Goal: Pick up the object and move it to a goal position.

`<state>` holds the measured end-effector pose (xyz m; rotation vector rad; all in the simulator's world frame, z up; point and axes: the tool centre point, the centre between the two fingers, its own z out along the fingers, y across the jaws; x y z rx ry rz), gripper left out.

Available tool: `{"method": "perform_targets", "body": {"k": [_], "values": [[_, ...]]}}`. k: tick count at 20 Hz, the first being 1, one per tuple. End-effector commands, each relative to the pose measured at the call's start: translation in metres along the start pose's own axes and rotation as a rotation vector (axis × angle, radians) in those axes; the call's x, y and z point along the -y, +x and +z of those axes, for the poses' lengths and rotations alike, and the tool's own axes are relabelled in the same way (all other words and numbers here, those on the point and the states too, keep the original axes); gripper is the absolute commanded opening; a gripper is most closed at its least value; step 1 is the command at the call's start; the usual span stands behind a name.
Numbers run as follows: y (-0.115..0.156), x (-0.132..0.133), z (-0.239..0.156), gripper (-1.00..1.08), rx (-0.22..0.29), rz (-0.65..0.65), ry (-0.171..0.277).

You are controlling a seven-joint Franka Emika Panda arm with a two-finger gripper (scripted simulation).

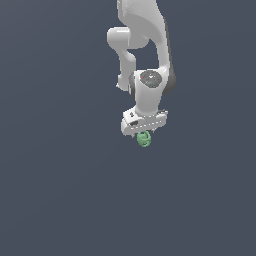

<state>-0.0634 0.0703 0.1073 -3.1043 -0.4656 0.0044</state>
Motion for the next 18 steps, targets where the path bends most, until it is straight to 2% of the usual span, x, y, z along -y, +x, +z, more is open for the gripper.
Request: {"method": "perform_targets", "body": {"k": [1, 11, 18], "values": [[-0.006, 0.008, 0.006, 1.0, -0.002, -0.034, -0.002], [-0.011, 0.014, 0.015, 1.0, -0.001, -0.06, -0.003], [-0.012, 0.015, 0.044, 1.0, -0.002, -0.063, -0.003]]}}
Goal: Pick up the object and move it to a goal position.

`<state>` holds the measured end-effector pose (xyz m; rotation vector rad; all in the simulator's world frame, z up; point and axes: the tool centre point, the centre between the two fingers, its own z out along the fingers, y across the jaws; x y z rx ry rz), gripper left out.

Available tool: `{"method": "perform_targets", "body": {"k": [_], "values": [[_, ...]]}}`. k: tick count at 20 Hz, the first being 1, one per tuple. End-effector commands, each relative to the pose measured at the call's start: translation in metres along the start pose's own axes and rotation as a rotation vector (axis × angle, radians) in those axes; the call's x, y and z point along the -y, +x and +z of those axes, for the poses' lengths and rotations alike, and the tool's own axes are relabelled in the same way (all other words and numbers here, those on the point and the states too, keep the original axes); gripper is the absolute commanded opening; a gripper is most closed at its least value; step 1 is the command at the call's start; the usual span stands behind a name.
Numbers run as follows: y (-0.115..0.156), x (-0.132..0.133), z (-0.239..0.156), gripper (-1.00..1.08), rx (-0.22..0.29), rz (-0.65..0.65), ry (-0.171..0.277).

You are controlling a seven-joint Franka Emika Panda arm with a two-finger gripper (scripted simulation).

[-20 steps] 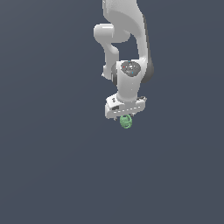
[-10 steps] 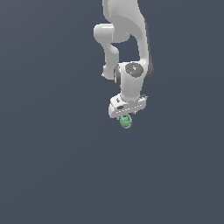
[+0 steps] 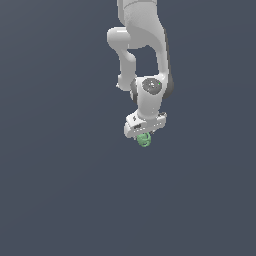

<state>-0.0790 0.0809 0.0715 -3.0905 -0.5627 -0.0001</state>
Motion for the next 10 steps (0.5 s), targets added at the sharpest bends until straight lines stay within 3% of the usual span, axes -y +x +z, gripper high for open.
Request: {"method": "perform_targets", "body": {"k": [1, 8, 9, 10], "values": [[-0.001, 0.0, 0.012, 1.0, 0.0, -0.001, 0.0], [0.0, 0.0, 0.027, 1.0, 0.0, -0.002, 0.0], [0.0, 0.0, 0.027, -1.0, 0.0, -0.002, 0.0], [0.0, 0.0, 0.027, -1.0, 0.0, -0.002, 0.0]]}}
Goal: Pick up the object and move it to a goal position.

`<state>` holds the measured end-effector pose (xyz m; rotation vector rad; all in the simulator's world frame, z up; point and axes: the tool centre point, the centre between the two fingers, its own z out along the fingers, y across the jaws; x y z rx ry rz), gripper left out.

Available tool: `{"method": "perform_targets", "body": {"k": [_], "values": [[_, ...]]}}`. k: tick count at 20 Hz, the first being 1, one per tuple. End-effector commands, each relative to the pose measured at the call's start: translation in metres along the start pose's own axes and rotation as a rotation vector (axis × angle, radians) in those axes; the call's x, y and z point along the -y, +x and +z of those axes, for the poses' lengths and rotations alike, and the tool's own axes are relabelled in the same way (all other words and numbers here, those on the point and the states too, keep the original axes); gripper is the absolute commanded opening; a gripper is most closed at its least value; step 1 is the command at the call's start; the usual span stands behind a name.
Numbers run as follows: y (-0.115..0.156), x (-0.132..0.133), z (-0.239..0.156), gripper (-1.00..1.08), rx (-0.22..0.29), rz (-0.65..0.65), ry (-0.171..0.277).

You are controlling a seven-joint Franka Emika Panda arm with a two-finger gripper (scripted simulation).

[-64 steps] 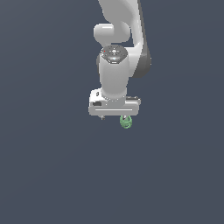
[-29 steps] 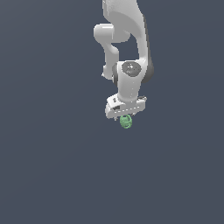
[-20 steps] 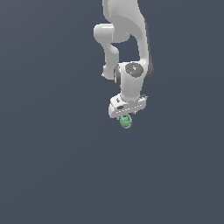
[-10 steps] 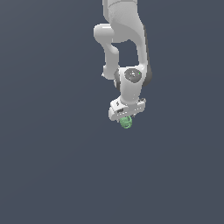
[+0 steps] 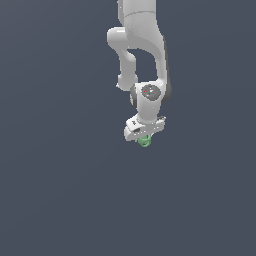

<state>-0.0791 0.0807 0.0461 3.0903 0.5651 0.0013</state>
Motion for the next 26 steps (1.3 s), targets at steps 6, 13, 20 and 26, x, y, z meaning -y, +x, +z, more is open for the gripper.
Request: {"method": "perform_targets", "body": {"k": [6, 13, 20, 26], "values": [[0.0, 0.0, 0.001, -1.0, 0.001, -0.001, 0.0], [-0.002, -0.005, -0.001, -1.0, -0.001, 0.0, -0.001], [-0.019, -0.036, -0.009, -1.0, -0.001, 0.0, -0.001], [-0.044, -0.084, -0.02, -1.0, 0.0, 0.0, 0.0]]}}
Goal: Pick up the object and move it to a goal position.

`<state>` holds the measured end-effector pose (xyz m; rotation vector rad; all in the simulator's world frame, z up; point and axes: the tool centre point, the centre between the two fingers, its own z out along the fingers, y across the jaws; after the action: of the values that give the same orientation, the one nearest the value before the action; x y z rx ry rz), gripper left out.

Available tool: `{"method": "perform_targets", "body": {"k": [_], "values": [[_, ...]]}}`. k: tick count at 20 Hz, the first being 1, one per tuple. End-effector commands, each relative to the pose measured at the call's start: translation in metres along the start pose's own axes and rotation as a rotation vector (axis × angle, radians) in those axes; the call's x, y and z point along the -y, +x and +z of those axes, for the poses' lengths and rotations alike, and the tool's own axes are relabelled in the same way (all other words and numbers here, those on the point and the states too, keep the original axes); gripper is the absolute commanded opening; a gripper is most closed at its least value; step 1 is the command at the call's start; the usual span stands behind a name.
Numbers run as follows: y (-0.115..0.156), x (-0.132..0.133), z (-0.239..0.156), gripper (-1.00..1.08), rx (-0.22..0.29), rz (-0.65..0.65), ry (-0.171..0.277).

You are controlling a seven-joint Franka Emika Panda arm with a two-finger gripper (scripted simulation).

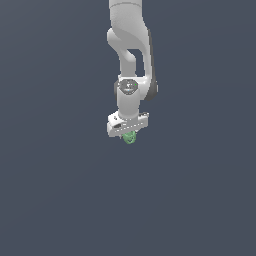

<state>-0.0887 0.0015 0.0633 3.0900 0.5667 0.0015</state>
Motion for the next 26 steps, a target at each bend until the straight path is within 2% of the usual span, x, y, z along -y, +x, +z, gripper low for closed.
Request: {"method": "perform_targets", "body": {"k": [1, 8, 14, 20, 26], "values": [[-0.012, -0.023, -0.006, -1.0, 0.0, 0.001, 0.0], [-0.047, -0.092, -0.023, -1.0, 0.0, 0.0, 0.0], [-0.066, -0.134, -0.033, -1.0, 0.0, 0.0, 0.0], [-0.075, -0.155, -0.037, -1.0, 0.001, 0.0, 0.001], [-0.073, -0.155, -0.037, -1.0, 0.001, 0.0, 0.001]]}}
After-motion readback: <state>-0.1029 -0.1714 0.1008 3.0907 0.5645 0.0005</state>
